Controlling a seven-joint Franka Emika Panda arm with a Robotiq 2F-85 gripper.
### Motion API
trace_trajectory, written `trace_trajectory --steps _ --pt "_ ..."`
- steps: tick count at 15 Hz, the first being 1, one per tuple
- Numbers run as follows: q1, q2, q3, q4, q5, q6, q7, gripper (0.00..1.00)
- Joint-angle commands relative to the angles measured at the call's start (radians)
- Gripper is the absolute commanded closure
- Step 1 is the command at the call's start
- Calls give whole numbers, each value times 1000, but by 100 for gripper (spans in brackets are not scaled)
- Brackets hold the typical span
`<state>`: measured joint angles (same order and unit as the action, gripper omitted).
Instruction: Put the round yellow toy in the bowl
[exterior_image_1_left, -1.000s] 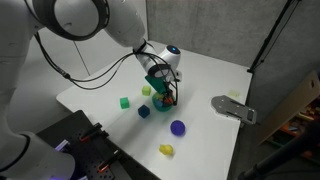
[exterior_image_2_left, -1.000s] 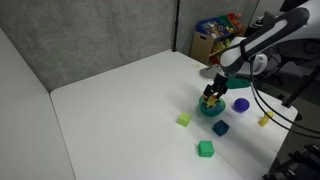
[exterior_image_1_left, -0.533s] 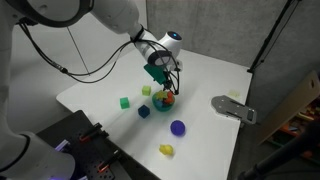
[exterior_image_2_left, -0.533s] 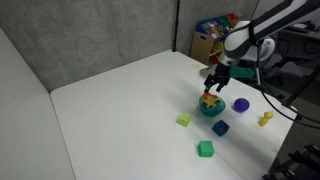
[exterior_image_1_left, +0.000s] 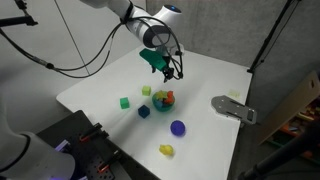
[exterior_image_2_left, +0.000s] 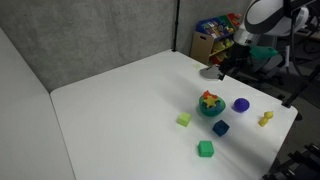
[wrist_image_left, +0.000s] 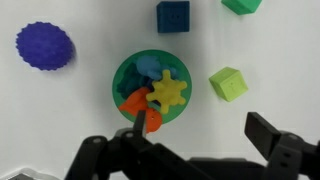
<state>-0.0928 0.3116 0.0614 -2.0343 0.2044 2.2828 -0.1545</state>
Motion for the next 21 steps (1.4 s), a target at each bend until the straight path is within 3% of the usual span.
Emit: trace_trajectory --steps 1,10,16,21 --pt "15 -159 -48 -107 -82 -57 21 0" --pt "21 -531 -74 -210 -304 -379 83 0" --pt "24 -752 -82 -244 -293 -520 70 0" --pt "28 -828 -88 -249 -279 -599 70 0"
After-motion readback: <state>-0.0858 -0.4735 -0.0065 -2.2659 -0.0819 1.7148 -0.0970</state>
